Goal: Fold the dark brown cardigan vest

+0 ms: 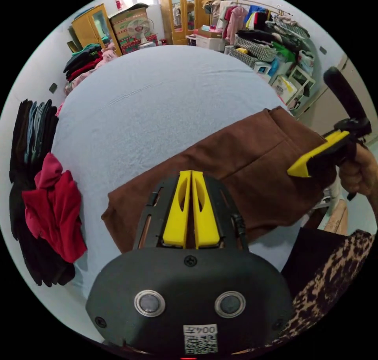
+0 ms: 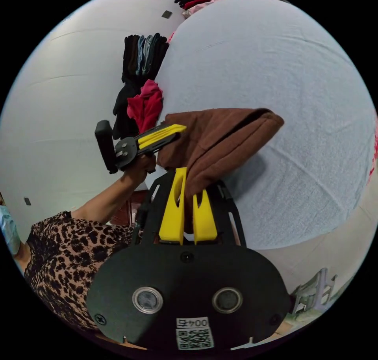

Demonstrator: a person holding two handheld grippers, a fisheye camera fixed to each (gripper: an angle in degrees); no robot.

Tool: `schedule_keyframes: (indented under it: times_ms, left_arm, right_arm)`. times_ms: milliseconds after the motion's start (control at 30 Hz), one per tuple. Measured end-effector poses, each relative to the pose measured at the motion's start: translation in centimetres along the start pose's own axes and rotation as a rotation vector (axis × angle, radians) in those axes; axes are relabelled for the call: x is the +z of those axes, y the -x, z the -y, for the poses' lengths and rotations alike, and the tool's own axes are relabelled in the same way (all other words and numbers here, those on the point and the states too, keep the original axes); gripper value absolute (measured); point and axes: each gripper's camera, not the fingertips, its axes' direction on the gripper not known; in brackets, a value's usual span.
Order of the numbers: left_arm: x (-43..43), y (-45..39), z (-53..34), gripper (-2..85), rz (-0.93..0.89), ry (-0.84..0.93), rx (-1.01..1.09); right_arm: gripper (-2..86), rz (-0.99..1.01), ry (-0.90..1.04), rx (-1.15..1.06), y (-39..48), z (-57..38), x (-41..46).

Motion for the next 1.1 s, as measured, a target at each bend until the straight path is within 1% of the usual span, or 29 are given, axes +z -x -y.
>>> schedule_keyframes:
  times_ms: [67,200,267,367,533,567,767,900,1000,1100]
  left_arm:
    - [-3.8,1.1,-3.3,0.9,-0.047,-0.017,-0.020]
    - [-8.1,2.1,-9.1,2.9,-0.158,-0.032,-0.054]
    - [-10.6,2.5,-11.8,6.1,-0.253,-0.081,-0.055]
    - [-14.0,2.6,-13.3,10.9,-0.335,-0.150,-0.032]
    - [-18.4,4.2,-13.8,18.5,-0.407,-0.216,-0.047]
    - [-18.9,5.0,-13.9,20.2,-0.429,-0.213,-0.073]
    - [-20.8,9.3,-14.2,22.7,-0.538,-0.223,-0.230]
    - [-20.7,12.1,-14.9,23.2,-0.618,-0.202,-0.336]
    - [-21.1,14.1,-15.7,22.5,-0.663,-0.201,-0.398]
    - [-22.4,15.8,-16.0,21.9,-0.705,-0.221,-0.445]
  right_arm:
    - [0.5,-0.052,0.029,-0.027,2.6,0.7,1.0]
    - [0.7,-0.163,0.089,-0.082,7.1,2.2,3.1]
    - [1.1,-0.243,0.139,-0.125,10.2,3.4,4.9]
    - [1.7,-0.328,0.199,-0.179,13.9,5.0,7.6]
    - [2.2,-0.410,0.301,-0.244,18.8,7.6,12.5]
    - [2.3,-0.428,0.325,-0.257,19.7,8.3,13.8]
    - [3.0,-0.525,0.400,-0.294,22.8,11.4,20.4]
    - [4.0,-0.534,0.438,-0.283,23.0,12.7,23.8]
    - [5.5,-0.499,0.469,-0.279,22.7,13.5,25.6]
    - [6.4,-0.390,0.431,-0.299,23.0,14.0,24.4]
